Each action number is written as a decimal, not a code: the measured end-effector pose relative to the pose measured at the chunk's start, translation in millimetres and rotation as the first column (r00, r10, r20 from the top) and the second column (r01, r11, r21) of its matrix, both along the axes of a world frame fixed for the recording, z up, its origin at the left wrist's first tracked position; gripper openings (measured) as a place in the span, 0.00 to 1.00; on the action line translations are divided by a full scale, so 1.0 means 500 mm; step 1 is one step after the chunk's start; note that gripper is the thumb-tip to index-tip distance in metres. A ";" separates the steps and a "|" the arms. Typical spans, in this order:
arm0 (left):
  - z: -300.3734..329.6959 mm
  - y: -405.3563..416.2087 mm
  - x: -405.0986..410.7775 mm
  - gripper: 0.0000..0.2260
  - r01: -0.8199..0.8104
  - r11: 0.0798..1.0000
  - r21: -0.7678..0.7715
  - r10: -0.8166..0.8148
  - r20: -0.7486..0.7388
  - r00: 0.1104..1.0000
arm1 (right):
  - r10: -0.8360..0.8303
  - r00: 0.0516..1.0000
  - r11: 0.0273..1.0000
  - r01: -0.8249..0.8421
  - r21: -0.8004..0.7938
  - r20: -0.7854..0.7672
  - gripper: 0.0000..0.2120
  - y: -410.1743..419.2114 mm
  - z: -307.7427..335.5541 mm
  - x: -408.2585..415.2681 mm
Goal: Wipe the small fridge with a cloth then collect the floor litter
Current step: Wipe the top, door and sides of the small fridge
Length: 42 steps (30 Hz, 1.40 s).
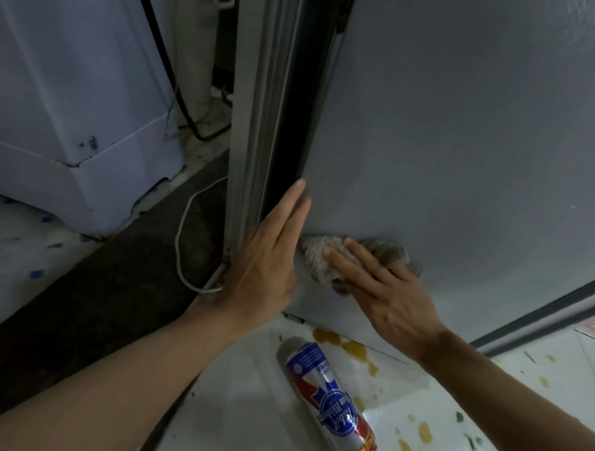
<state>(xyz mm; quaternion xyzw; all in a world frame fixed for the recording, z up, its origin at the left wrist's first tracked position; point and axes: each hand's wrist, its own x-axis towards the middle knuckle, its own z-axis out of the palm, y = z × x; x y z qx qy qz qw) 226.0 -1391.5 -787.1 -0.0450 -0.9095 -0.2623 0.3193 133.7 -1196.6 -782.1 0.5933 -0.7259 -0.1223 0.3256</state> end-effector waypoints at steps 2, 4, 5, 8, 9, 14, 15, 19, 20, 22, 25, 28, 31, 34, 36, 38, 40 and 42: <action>-0.006 -0.005 0.000 0.39 0.003 0.994 0.109 -0.003 -0.004 1.000 | 0.003 1.000 0.996 -0.003 -0.087 -0.004 0.17 -0.013 0.035 -0.005; -0.014 -0.014 0.000 0.41 -0.006 0.971 0.240 0.000 0.028 1.000 | 0.029 1.000 0.977 -0.028 -0.210 0.004 0.17 -0.038 0.074 -0.011; -0.019 -0.018 -0.001 0.42 -0.002 0.958 0.288 -0.011 0.045 0.999 | 0.035 0.999 0.965 -0.034 -0.259 0.000 0.17 -0.053 0.089 -0.011; -0.034 -0.027 -0.004 0.44 0.009 0.929 0.370 -0.033 0.059 0.998 | 0.033 0.999 0.933 -0.038 -0.359 -0.019 0.16 -0.089 0.102 -0.007; -0.039 -0.027 -0.007 0.44 0.006 0.919 0.393 -0.030 0.053 0.998 | 0.023 1.000 0.921 -0.029 -0.387 -0.020 0.16 -0.098 0.098 -0.005; -0.060 -0.011 -0.016 0.40 0.031 0.873 0.486 -0.035 0.000 0.999 | 0.060 0.997 0.870 -0.076 -0.488 -0.048 0.13 -0.147 0.080 -0.006; -0.065 -0.007 -0.017 0.39 0.038 0.866 0.499 -0.035 -0.015 0.999 | 0.074 0.996 0.858 -0.090 -0.506 -0.050 0.12 -0.155 0.076 -0.009; -0.088 -0.003 -0.019 0.38 -0.013 0.788 0.615 0.008 0.011 1.000 | 0.135 0.990 0.869 -0.135 -0.476 -0.034 0.13 -0.161 0.027 -0.021; -0.094 -0.006 -0.019 0.38 -0.040 0.768 0.640 0.018 0.040 0.999 | 0.151 0.988 0.897 -0.144 -0.419 -0.016 0.14 -0.156 0.002 -0.020; -0.105 -0.016 -0.022 0.40 -0.117 0.719 0.685 0.049 0.118 0.992 | 0.148 0.989 0.949 -0.141 -0.281 0.004 0.15 -0.141 -0.053 -0.014; -0.125 -0.036 -0.026 0.43 -0.194 0.667 0.720 0.030 0.235 0.972 | 0.064 0.996 0.996 -0.061 -0.059 0.058 0.21 -0.120 -0.117 -0.001; -0.141 -0.046 -0.018 0.42 -0.225 0.645 0.731 -0.035 0.322 0.946 | 0.004 0.993 0.990 -0.020 0.136 0.119 0.26 -0.115 -0.127 0.007; -0.131 -0.045 -0.007 0.40 -0.194 0.614 0.765 -0.087 0.309 0.947 | -0.009 0.999 0.991 0.001 0.137 0.054 0.22 -0.116 -0.089 0.011; -0.119 -0.044 -0.013 0.38 -0.173 0.604 0.778 -0.089 0.281 0.955 | 0.056 0.998 0.987 -0.054 -0.149 0.003 0.17 -0.126 -0.033 0.000; -0.121 -0.042 -0.020 0.38 -0.202 0.582 0.788 -0.060 0.290 0.955 | 0.084 0.996 0.939 -0.075 -0.335 0.012 0.15 -0.134 -0.010 -0.009; -0.129 -0.038 -0.024 0.36 -0.237 0.548 0.802 -0.038 0.307 0.951 | 0.090 0.996 0.916 -0.076 -0.395 0.018 0.15 -0.134 -0.024 -0.015; -0.142 -0.033 -0.023 0.34 -0.261 0.530 0.807 -0.028 0.324 0.945 | 0.076 0.997 0.955 -0.067 -0.288 0.020 0.17 -0.120 -0.072 -0.012; -0.157 -0.032 -0.019 0.32 -0.287 0.562 0.776 0.000 0.347 0.938 | 0.038 0.999 0.998 -0.038 0.046 0.009 0.26 -0.096 -0.132 -0.007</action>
